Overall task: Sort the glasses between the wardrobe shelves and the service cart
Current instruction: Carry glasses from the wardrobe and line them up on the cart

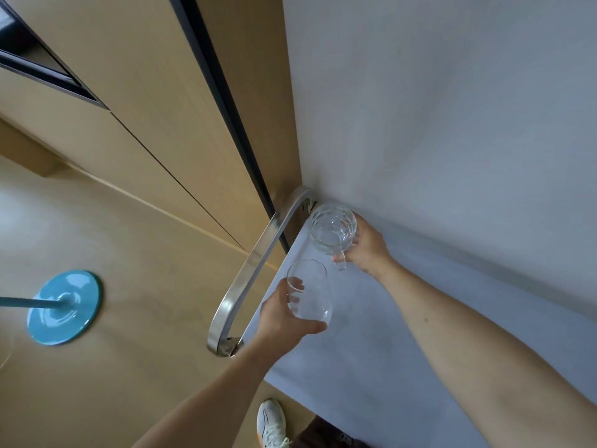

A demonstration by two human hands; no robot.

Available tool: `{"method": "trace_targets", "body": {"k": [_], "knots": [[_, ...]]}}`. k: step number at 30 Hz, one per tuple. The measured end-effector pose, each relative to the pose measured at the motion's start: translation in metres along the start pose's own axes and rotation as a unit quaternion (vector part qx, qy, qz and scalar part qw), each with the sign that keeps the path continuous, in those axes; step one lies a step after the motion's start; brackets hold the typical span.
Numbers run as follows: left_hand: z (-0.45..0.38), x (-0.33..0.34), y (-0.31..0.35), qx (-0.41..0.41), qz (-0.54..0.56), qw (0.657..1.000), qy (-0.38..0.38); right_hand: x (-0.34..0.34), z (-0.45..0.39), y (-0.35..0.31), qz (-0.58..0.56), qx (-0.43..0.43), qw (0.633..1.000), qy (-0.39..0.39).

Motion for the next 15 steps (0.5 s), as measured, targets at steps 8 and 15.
{"method": "trace_targets", "body": {"k": [8,15], "knots": [[0.020,-0.003,-0.001,0.045,-0.013,0.999,-0.001,-0.038,0.050,0.003,0.115,0.007,0.991,0.071],[0.052,-0.015,-0.004,0.131,-0.009,0.991,-0.003,-0.029,0.136,-0.018,0.144,-0.006,0.983,0.113]]}}
Point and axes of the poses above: each hand's wrist, its own z-axis away from the middle knuckle, its own x-axis out of the palm, y = z × x, the point moved 3 cm from there along -z, towards the middle knuckle, and after that the axes turned 5 degrees about -x, right-handed, at the moved point
